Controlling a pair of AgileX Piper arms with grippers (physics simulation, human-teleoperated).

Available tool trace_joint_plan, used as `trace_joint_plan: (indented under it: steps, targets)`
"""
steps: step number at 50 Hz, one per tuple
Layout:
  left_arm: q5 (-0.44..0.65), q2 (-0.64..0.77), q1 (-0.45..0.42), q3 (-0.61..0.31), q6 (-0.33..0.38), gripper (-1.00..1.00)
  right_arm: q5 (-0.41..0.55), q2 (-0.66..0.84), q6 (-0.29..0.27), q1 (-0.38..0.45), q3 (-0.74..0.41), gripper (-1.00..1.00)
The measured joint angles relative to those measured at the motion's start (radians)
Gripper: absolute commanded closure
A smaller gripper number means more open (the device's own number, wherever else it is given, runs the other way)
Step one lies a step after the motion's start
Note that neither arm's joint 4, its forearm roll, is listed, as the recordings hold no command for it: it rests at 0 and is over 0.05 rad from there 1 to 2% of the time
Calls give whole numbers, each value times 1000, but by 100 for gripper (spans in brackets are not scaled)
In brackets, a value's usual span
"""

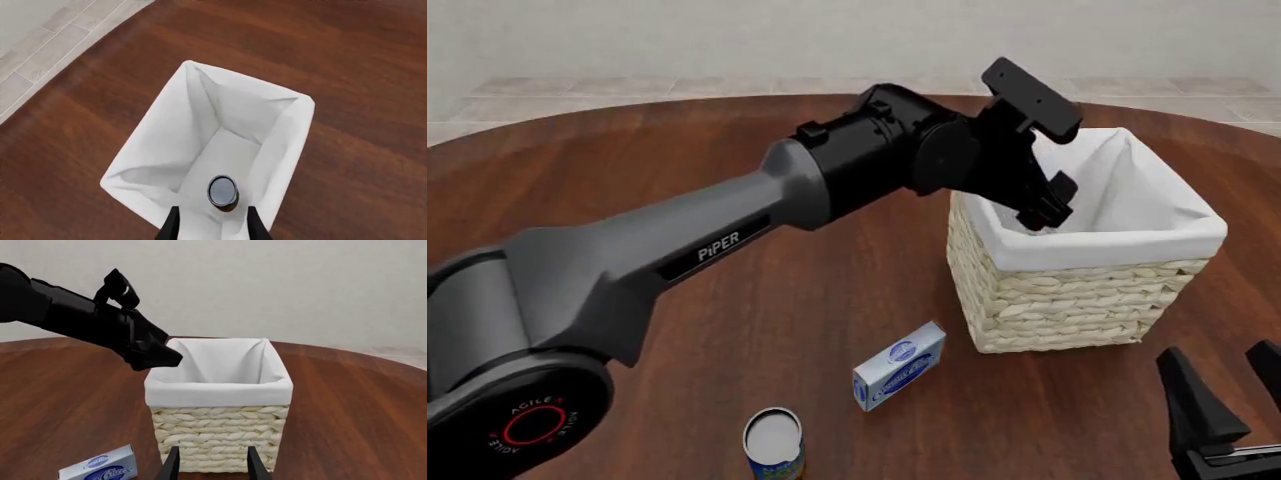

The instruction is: Pick up the tomato sauce, and put it in the basket.

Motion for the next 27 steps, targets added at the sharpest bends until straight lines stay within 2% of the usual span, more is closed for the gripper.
trace_joint_plan:
  steps: [27]
  targets:
    - [-6,-10,-4,-6,-6,-100,-1,0,-4,-1,-1,-100]
